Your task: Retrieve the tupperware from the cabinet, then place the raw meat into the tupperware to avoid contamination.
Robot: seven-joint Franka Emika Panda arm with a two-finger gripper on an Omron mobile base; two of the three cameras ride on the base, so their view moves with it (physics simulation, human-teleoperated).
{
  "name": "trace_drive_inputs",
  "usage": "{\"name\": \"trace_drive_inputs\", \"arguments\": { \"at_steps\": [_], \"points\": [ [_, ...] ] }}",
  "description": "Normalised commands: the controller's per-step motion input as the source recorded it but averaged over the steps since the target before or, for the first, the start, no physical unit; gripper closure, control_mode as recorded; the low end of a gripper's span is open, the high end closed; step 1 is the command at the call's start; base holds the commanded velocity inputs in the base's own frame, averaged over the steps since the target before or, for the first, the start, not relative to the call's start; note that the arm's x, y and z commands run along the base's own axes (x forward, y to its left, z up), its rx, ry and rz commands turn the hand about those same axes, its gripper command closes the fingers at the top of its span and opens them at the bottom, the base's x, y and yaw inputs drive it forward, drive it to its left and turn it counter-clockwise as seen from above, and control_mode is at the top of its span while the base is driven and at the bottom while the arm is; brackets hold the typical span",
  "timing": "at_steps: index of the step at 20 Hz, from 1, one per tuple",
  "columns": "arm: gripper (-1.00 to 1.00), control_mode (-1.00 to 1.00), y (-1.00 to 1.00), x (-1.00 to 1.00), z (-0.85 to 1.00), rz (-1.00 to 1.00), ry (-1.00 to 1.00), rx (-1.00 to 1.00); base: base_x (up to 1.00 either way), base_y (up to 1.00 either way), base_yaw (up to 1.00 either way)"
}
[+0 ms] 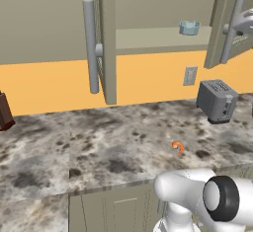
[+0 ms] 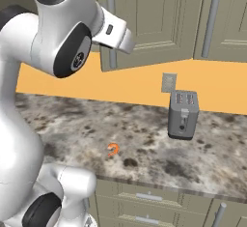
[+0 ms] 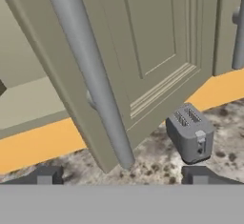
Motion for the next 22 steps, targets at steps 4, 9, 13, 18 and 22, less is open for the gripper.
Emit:
{"name": "trace_drive_inputs", "arguments": {
  "at_steps": [4,9,13,18,22],
  "points": [
    [-1.00,-1.00,0.31,-0.34,0.18,-0.01,0.00,-0.10,0.00,0.00,0.00],
    [-1.00,-1.00,0.51,-0.30,0.09,0.00,0.00,-0.12,0.00,0.00,0.00],
    [-1.00,-1.00,0.58,-0.11,0.06,0.00,0.02,-0.14,0.00,0.00,0.00],
    [-1.00,-1.00,0.54,0.07,0.00,0.00,0.14,-0.22,0.00,0.00,0.00],
    [-1.00,-1.00,0.40,0.32,0.00,0.02,0.24,-0.27,0.00,0.00,0.00]
  ]
}}
